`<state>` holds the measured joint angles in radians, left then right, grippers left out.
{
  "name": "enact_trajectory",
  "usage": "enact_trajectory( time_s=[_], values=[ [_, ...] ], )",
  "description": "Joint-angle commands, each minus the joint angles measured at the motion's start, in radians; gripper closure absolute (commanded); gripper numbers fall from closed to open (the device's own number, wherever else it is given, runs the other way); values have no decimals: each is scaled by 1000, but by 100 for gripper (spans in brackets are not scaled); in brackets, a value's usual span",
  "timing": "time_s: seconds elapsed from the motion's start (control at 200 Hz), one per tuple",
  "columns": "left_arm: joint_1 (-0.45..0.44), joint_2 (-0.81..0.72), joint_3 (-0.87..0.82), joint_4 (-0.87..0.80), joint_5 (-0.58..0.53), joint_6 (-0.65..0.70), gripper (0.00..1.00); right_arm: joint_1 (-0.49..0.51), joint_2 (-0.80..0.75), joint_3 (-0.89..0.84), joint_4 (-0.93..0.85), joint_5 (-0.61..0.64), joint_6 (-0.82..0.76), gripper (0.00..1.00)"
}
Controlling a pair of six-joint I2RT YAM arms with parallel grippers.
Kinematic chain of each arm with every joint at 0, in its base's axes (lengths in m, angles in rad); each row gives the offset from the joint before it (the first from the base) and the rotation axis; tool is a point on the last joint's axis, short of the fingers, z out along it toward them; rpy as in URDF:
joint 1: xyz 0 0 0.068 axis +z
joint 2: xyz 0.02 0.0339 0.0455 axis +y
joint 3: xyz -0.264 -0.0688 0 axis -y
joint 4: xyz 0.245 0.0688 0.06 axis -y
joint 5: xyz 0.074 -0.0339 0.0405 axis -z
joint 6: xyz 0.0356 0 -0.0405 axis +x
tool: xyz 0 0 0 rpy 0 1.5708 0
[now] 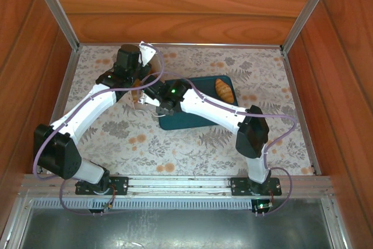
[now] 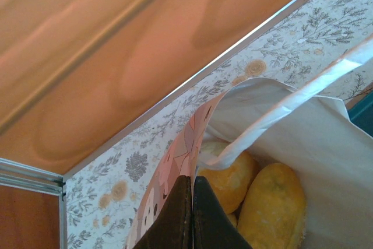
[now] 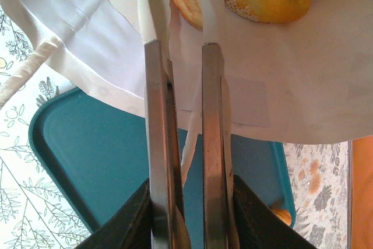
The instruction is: Take the fake bread out of the paper bag
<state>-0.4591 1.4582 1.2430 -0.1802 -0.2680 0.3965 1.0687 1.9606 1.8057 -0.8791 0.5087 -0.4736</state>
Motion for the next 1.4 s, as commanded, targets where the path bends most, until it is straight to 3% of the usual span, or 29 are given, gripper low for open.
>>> enact_trajectory(
  time_s=[0.0, 0.36, 1.099, 1.394],
  values=[
    [2, -13, 18, 25, -17, 2, 100, 11, -76, -15, 13, 32, 60, 77],
    [1, -14, 16, 23, -31, 2, 100, 11, -182, -84, -1, 30, 149, 78],
    [2, -1, 32, 15, -39, 8, 100, 30, -388, -212, -20, 111, 168, 79],
    [0, -10, 33, 14, -27, 7, 100, 30, -358, -220, 27, 150, 130, 80]
  ],
)
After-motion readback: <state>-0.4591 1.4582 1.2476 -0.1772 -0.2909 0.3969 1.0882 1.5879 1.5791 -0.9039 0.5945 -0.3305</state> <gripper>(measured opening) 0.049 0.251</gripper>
